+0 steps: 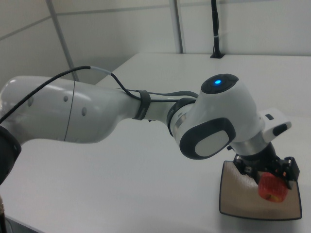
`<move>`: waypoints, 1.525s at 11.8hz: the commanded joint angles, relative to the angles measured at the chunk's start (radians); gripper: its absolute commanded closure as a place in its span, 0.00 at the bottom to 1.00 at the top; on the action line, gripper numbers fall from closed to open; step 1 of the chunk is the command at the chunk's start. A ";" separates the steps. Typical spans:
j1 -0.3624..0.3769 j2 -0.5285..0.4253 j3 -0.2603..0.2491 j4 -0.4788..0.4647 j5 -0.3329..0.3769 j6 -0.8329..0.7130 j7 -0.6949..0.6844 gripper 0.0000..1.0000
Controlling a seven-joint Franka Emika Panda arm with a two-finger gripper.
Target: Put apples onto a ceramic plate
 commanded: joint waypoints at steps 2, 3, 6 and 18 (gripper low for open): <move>0.021 0.046 0.026 0.037 0.009 -0.022 0.051 0.00; 0.025 0.047 0.035 0.036 0.009 -0.022 0.051 0.00; 0.031 0.030 0.037 0.036 0.009 -0.045 0.092 0.00; 0.263 -0.298 0.109 -0.038 -0.002 -0.586 0.539 0.00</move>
